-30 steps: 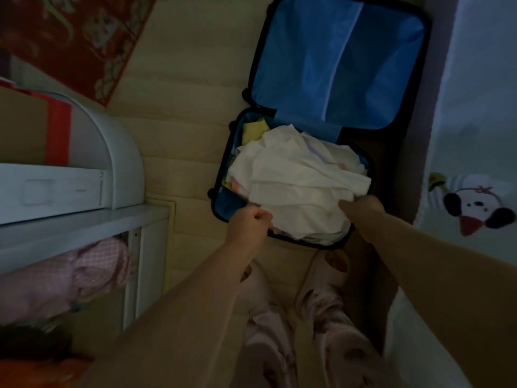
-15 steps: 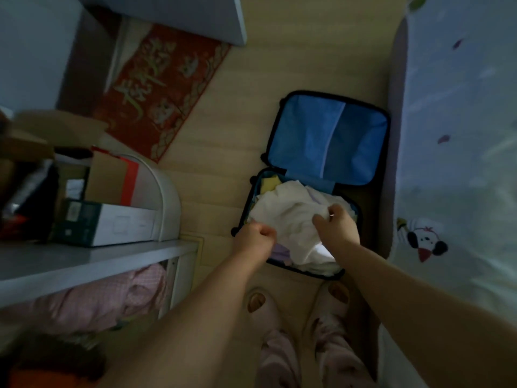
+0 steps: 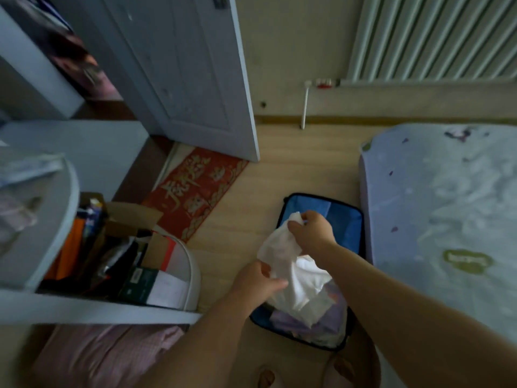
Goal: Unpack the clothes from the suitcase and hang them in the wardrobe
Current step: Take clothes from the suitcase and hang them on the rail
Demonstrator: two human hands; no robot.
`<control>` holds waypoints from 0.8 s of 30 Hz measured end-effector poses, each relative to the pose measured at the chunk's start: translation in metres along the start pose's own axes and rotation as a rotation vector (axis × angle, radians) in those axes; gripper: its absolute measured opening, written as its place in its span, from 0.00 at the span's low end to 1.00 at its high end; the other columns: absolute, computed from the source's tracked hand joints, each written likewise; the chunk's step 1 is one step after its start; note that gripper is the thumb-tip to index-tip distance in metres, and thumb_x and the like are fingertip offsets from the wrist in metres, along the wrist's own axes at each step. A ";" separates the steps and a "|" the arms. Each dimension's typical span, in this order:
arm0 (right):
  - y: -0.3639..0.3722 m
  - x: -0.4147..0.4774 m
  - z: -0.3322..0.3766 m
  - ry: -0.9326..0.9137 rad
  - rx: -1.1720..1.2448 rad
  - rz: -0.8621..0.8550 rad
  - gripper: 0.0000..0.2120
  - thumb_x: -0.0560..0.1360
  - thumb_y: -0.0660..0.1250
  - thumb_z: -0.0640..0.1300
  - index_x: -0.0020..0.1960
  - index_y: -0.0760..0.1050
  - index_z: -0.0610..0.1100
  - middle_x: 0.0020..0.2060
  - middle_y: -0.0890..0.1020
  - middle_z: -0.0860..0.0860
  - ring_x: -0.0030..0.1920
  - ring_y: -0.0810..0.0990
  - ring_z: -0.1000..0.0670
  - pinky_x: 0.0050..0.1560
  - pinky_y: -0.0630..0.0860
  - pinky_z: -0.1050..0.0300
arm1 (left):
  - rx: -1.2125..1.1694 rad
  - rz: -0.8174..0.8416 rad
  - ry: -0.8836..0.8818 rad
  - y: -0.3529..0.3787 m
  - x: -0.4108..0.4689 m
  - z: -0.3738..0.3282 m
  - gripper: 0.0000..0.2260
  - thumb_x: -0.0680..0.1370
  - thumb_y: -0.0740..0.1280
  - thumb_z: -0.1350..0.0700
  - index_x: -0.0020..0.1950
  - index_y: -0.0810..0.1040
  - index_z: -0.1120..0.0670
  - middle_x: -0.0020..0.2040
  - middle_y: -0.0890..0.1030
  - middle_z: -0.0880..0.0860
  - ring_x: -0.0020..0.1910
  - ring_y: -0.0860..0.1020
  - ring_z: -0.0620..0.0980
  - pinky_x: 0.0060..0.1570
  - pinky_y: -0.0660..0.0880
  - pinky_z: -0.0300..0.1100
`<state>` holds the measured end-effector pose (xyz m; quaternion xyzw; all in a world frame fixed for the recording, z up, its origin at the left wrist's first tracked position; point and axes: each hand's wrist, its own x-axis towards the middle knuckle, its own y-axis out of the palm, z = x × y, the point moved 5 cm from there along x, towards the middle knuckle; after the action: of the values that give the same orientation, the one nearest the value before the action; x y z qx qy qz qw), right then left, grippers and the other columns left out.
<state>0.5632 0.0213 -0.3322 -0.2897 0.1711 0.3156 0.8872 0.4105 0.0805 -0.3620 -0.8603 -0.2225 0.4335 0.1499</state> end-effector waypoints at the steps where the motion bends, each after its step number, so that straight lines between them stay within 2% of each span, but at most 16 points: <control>1: -0.001 -0.010 0.019 -0.018 0.028 0.019 0.12 0.76 0.64 0.45 0.57 0.73 0.40 0.48 0.77 0.44 0.42 0.80 0.45 0.30 0.80 0.54 | 0.003 -0.014 0.016 -0.010 -0.010 -0.007 0.16 0.69 0.74 0.49 0.53 0.76 0.52 0.51 0.80 0.49 0.50 0.79 0.47 0.51 0.76 0.41; 3: -0.002 -0.026 0.052 -0.050 0.077 0.045 0.13 0.76 0.64 0.44 0.59 0.73 0.40 0.49 0.78 0.43 0.42 0.79 0.45 0.23 0.75 0.60 | 0.023 -0.033 0.027 -0.027 -0.025 -0.017 0.27 0.68 0.75 0.46 0.63 0.74 0.53 0.58 0.79 0.50 0.56 0.77 0.48 0.56 0.74 0.42; 5: -0.005 -0.044 0.085 -0.089 0.130 0.058 0.13 0.76 0.64 0.44 0.60 0.73 0.41 0.51 0.78 0.43 0.43 0.79 0.45 0.21 0.74 0.62 | 0.052 -0.058 0.040 -0.047 -0.044 -0.029 0.29 0.68 0.75 0.43 0.65 0.74 0.53 0.60 0.79 0.49 0.58 0.77 0.49 0.57 0.74 0.42; 7: -0.010 -0.063 0.118 -0.138 0.178 0.061 0.13 0.76 0.64 0.44 0.59 0.73 0.41 0.51 0.78 0.43 0.42 0.79 0.46 0.21 0.75 0.61 | 0.098 -0.147 0.092 -0.071 -0.064 -0.041 0.24 0.69 0.73 0.42 0.60 0.77 0.52 0.55 0.81 0.49 0.52 0.78 0.47 0.49 0.74 0.38; 9: -0.016 -0.081 0.147 -0.193 0.214 0.040 0.13 0.76 0.65 0.44 0.58 0.74 0.40 0.50 0.78 0.43 0.42 0.80 0.46 0.25 0.78 0.58 | 0.170 -0.327 0.179 -0.101 -0.089 -0.056 0.15 0.74 0.68 0.45 0.54 0.81 0.53 0.47 0.83 0.50 0.44 0.79 0.47 0.40 0.73 0.38; 11: -0.023 -0.097 0.169 -0.233 0.240 0.016 0.15 0.76 0.65 0.45 0.60 0.74 0.40 0.51 0.79 0.42 0.46 0.81 0.44 0.34 0.82 0.51 | 0.147 -0.506 0.272 -0.131 -0.112 -0.069 0.11 0.78 0.64 0.50 0.54 0.81 0.54 0.48 0.83 0.53 0.48 0.80 0.52 0.44 0.72 0.40; 12: -0.026 -0.103 0.178 -0.243 0.260 0.018 0.15 0.76 0.64 0.45 0.61 0.73 0.40 0.52 0.79 0.42 0.48 0.81 0.43 0.35 0.82 0.51 | 0.091 -0.560 0.310 -0.145 -0.123 -0.074 0.10 0.78 0.62 0.53 0.54 0.80 0.54 0.49 0.82 0.54 0.50 0.79 0.54 0.46 0.71 0.41; 15: -0.034 -0.126 0.203 -0.286 0.305 0.060 0.18 0.77 0.63 0.47 0.63 0.73 0.40 0.54 0.78 0.41 0.49 0.81 0.44 0.33 0.80 0.55 | -0.054 -0.678 0.414 -0.188 -0.157 -0.092 0.09 0.78 0.61 0.57 0.52 0.79 0.57 0.48 0.81 0.55 0.50 0.77 0.54 0.45 0.68 0.42; 17: -0.036 -0.142 0.216 -0.337 0.198 0.049 0.23 0.76 0.64 0.49 0.68 0.67 0.42 0.55 0.78 0.43 0.46 0.81 0.46 0.35 0.81 0.54 | -0.115 -0.723 0.437 -0.215 -0.180 -0.104 0.09 0.79 0.61 0.55 0.48 0.77 0.60 0.46 0.80 0.58 0.48 0.77 0.56 0.42 0.66 0.43; 19: -0.035 -0.158 0.228 -0.434 0.013 0.003 0.29 0.74 0.68 0.51 0.70 0.64 0.43 0.56 0.78 0.45 0.49 0.81 0.46 0.47 0.80 0.51 | -0.167 -0.746 0.413 -0.235 -0.194 -0.115 0.12 0.80 0.61 0.52 0.49 0.77 0.61 0.48 0.79 0.61 0.49 0.77 0.58 0.43 0.66 0.43; 21: -0.030 -0.181 0.242 -0.610 -0.072 0.041 0.32 0.69 0.73 0.52 0.69 0.66 0.46 0.59 0.76 0.48 0.55 0.78 0.48 0.56 0.76 0.52 | -0.288 -0.718 0.405 -0.250 -0.205 -0.122 0.14 0.79 0.63 0.53 0.53 0.78 0.63 0.50 0.80 0.61 0.50 0.78 0.58 0.48 0.72 0.44; 22: -0.026 -0.194 0.248 -0.698 -0.103 0.100 0.32 0.66 0.76 0.52 0.67 0.68 0.49 0.59 0.75 0.50 0.55 0.77 0.50 0.56 0.76 0.55 | -0.364 -0.689 0.395 -0.253 -0.210 -0.126 0.14 0.79 0.64 0.54 0.56 0.78 0.64 0.53 0.80 0.62 0.53 0.79 0.60 0.52 0.75 0.47; 24: -0.017 -0.220 0.258 -0.842 -0.214 0.228 0.32 0.61 0.80 0.52 0.61 0.70 0.55 0.57 0.75 0.53 0.53 0.76 0.54 0.55 0.76 0.58 | -0.420 -0.657 0.335 -0.258 -0.223 -0.128 0.15 0.78 0.65 0.56 0.61 0.76 0.64 0.58 0.79 0.63 0.57 0.78 0.61 0.57 0.74 0.50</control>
<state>0.4428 0.0696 -0.0185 -0.2055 -0.2076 0.5179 0.8041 0.3319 0.1789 -0.0198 -0.8142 -0.5408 0.1620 0.1355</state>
